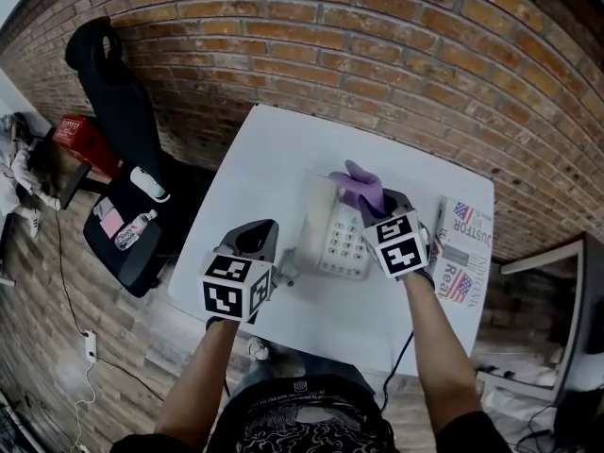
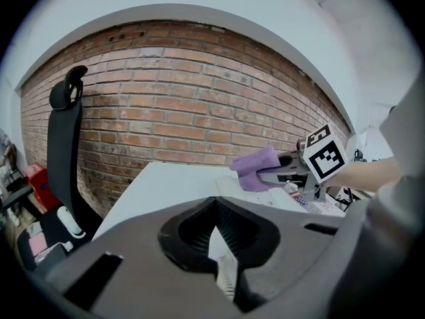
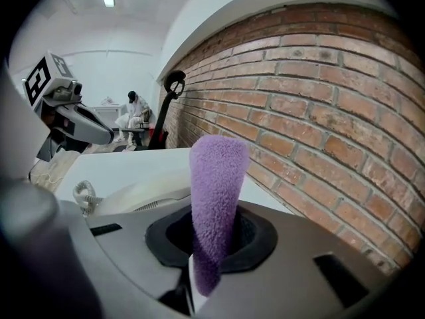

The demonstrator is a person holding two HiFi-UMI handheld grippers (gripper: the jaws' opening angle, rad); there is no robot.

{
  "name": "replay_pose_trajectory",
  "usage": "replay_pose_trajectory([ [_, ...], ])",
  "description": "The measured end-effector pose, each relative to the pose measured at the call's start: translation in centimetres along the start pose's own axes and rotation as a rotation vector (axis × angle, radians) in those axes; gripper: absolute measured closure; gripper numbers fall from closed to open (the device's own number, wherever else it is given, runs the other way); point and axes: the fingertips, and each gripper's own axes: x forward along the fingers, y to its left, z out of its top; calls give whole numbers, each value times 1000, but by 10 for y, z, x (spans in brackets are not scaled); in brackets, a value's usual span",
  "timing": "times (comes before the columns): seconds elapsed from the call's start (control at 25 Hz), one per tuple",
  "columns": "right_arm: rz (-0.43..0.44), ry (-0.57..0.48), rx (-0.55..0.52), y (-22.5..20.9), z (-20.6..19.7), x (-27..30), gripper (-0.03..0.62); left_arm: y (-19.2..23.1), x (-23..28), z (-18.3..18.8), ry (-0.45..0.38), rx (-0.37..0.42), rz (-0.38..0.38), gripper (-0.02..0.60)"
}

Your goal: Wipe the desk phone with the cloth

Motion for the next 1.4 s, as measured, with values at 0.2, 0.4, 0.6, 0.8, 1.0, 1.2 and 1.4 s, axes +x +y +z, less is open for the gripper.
replay_pose_trajectory([
  [0.2,-2,34,31,15,-10,2,551,3,-5,-7,7,17,-45,580],
  [0.4,-9,60,64,32,-20,-2,551,3,-13,-15,12,25,-80,580],
  [0.6,-21,77,87,47,-29,-10,551,1,-20,-26,19,33,-111,580],
  [0.8,-34,87,114,60,-37,-18,551,-1,-27,-33,23,40,-136,579],
  [1.0,-42,96,132,75,-45,-26,551,-4,-34,-39,21,52,-162,580],
  [1.2,-51,103,157,89,-53,-33,551,-5,-41,-45,25,64,-185,580],
  [1.4,-63,114,177,104,-60,-40,551,-6,-48,-47,22,82,-213,580],
])
